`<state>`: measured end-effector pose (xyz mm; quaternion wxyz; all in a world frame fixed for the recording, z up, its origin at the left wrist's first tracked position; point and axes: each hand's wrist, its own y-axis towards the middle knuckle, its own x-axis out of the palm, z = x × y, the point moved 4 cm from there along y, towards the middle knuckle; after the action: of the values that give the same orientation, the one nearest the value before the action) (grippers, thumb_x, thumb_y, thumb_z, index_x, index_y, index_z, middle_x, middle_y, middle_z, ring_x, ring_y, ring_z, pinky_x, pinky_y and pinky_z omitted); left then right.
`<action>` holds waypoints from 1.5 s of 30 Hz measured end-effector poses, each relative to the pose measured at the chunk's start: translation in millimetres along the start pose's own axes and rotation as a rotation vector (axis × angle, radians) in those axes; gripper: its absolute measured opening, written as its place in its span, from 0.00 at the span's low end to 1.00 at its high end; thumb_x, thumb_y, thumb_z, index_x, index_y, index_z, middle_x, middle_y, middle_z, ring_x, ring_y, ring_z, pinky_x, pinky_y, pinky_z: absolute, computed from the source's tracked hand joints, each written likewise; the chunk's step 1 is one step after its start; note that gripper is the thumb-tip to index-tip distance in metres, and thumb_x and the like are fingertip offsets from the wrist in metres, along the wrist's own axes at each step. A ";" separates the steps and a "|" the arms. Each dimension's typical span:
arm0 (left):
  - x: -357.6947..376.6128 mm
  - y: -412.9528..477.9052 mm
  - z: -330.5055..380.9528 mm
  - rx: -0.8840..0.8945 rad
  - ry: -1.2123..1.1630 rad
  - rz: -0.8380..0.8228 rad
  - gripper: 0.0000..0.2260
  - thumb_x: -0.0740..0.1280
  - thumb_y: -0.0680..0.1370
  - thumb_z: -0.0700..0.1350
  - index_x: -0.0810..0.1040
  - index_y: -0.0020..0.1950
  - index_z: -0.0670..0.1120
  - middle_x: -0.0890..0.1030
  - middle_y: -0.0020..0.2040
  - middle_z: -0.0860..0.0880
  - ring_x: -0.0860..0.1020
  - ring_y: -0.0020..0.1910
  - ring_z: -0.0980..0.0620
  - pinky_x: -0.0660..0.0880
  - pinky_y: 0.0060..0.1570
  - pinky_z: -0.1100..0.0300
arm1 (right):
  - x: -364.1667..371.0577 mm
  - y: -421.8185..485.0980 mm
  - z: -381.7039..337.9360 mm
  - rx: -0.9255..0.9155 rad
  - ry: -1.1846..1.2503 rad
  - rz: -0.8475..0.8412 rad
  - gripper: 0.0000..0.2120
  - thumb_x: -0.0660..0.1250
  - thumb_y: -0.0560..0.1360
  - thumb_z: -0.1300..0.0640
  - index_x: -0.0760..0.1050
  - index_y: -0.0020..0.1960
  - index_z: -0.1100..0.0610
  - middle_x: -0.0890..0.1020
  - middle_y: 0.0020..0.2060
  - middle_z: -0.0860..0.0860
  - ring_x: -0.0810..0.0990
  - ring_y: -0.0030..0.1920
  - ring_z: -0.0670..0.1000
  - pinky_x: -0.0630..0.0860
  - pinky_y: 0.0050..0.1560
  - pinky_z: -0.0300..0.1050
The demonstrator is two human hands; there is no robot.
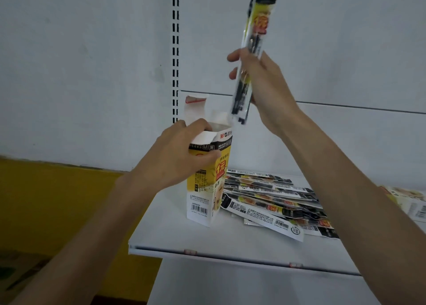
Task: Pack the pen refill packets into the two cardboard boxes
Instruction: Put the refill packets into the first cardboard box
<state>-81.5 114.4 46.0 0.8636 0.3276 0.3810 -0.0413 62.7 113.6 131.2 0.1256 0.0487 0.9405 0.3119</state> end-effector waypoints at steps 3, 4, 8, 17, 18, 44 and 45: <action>0.8 -1.8 0.8 0.013 0.020 0.004 0.11 0.66 0.71 0.56 0.67 0.49 0.62 0.74 0.48 0.48 0.74 0.48 0.50 0.76 0.42 0.55 | 9.0 -3.1 2.7 -0.069 -0.093 -0.027 0.09 0.55 0.81 0.50 0.74 0.52 0.50 0.73 0.38 0.38 0.73 0.41 0.37 0.71 0.46 0.34; 0.6 -2.2 0.4 0.012 0.027 0.010 0.11 0.66 0.71 0.56 0.67 0.49 0.62 0.74 0.48 0.48 0.74 0.48 0.50 0.76 0.42 0.55 | 9.6 -3.3 4.4 -0.084 -0.103 -0.017 0.09 0.56 0.80 0.50 0.74 0.53 0.50 0.74 0.37 0.37 0.73 0.39 0.35 0.71 0.46 0.33; 0.8 -2.6 -0.1 0.013 0.050 0.028 0.11 0.65 0.72 0.57 0.67 0.51 0.61 0.74 0.48 0.47 0.74 0.47 0.49 0.76 0.43 0.54 | 5.0 -1.1 7.5 -0.130 -0.015 0.049 0.08 0.58 0.80 0.52 0.76 0.48 0.52 0.75 0.28 0.34 0.72 0.36 0.39 0.73 0.48 0.40; 5.2 -4.0 -2.5 0.017 0.022 0.073 0.15 0.64 0.72 0.56 0.68 0.57 0.58 0.75 0.50 0.48 0.74 0.49 0.49 0.76 0.46 0.51 | 14.3 -14.7 48.8 0.158 -0.175 -0.255 0.10 0.70 0.72 0.56 0.79 0.52 0.58 0.83 0.49 0.54 0.81 0.51 0.51 0.76 0.54 0.45; 5.7 -3.9 -2.4 0.020 0.030 0.073 0.15 0.64 0.72 0.56 0.68 0.58 0.58 0.75 0.50 0.48 0.74 0.49 0.49 0.76 0.46 0.52 | 11.3 -13.7 50.6 0.153 -0.133 -0.229 0.14 0.72 0.70 0.55 0.79 0.55 0.57 0.83 0.51 0.53 0.80 0.52 0.51 0.76 0.53 0.44; 4.9 10.0 -5.7 0.003 0.019 0.041 0.26 0.66 0.69 0.54 0.65 0.66 0.64 0.75 0.51 0.49 0.73 0.49 0.52 0.73 0.39 0.64 | -4.2 -24.8 65.3 0.051 -0.397 -0.231 0.08 0.61 0.77 0.52 0.79 0.47 0.50 0.79 0.47 0.42 0.77 0.52 0.44 0.75 0.56 0.49; 4.6 10.6 -5.9 0.005 0.007 0.034 0.25 0.67 0.69 0.54 0.65 0.66 0.64 0.75 0.52 0.49 0.73 0.48 0.53 0.71 0.37 0.67 | -4.5 -25.2 68.4 0.054 -0.361 -0.225 0.08 0.61 0.78 0.52 0.79 0.49 0.49 0.77 0.51 0.42 0.76 0.54 0.43 0.74 0.59 0.49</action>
<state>-78.6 127.0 45.6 0.8621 0.3363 0.3782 -0.0261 85.0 131.9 64.2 0.3248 0.0016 0.9102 0.2570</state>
